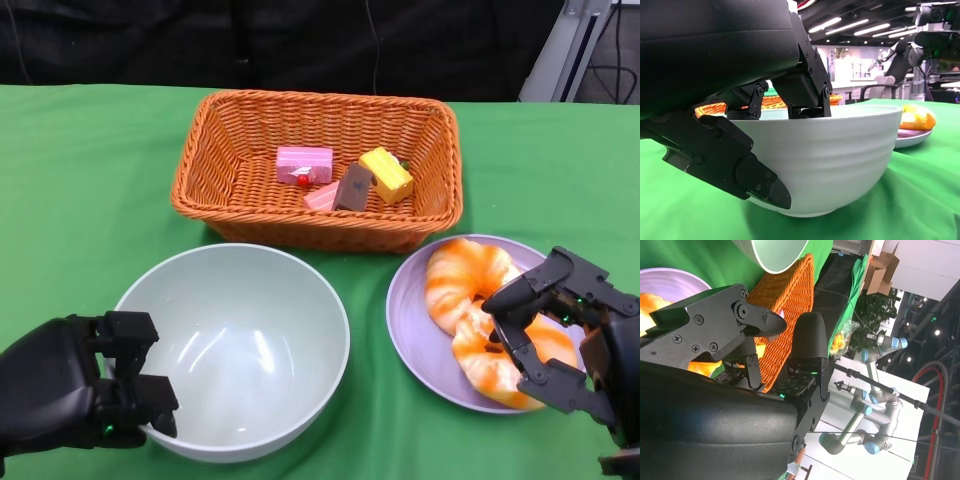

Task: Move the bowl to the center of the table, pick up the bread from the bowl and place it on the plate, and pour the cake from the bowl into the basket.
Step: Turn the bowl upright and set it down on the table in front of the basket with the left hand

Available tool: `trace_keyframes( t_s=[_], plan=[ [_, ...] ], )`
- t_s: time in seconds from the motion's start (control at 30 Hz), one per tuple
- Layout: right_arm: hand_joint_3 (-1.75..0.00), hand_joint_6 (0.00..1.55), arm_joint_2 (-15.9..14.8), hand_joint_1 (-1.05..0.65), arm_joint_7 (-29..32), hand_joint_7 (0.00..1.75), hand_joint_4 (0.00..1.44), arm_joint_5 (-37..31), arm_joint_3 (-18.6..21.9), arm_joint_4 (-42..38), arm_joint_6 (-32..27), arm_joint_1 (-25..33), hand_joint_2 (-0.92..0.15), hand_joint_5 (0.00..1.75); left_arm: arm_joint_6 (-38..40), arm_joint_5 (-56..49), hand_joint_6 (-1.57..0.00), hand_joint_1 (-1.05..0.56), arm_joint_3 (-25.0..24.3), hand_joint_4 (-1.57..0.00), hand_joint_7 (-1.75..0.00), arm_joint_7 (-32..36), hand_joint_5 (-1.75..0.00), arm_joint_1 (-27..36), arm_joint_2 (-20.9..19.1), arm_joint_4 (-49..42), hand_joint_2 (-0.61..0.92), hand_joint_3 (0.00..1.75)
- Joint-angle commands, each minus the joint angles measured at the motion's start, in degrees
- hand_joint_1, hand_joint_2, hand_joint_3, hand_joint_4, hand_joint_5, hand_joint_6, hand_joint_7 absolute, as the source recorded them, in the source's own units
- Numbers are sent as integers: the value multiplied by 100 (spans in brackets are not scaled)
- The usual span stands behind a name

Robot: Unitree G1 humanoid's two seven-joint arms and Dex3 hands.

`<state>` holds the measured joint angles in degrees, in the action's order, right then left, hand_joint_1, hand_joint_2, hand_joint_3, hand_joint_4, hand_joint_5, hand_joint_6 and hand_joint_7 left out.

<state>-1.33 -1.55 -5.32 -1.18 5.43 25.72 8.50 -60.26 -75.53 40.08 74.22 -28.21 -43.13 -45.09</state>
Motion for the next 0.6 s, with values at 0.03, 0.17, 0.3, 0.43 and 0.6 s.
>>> trace_keyframes(
  t_s=[0.03,0.17,0.3,0.43,0.6],
  plan=[
    [-74,71,-34,-9,18,118,76,-4,-9,91,-21,46,-66,145,31,144,-79,-15,101,-68,-121,-127,-174,-96,63,-147,82,0],
    [-72,71,-21,-9,17,118,76,4,-26,94,-44,47,-66,144,95,225,-73,-17,163,-67,-133,-219,-175,-147,219,-292,86,2],
    [-70,71,-16,-11,30,118,76,-10,-44,90,-56,45,-67,144,128,276,-67,-17,231,-67,-142,-221,-175,-208,342,-404,92,4],
    [-68,71,-11,-11,46,117,77,-18,-62,89,-54,39,-68,144,101,385,-69,-18,265,-67,-137,-356,-174,-234,383,-389,92,4],
    [-67,71,-9,-9,76,117,77,-73,-90,108,-64,33,-69,145,-24,762,-99,-24,181,-80,-65,-958,-132,-197,445,-213,88,1]
  ],
)
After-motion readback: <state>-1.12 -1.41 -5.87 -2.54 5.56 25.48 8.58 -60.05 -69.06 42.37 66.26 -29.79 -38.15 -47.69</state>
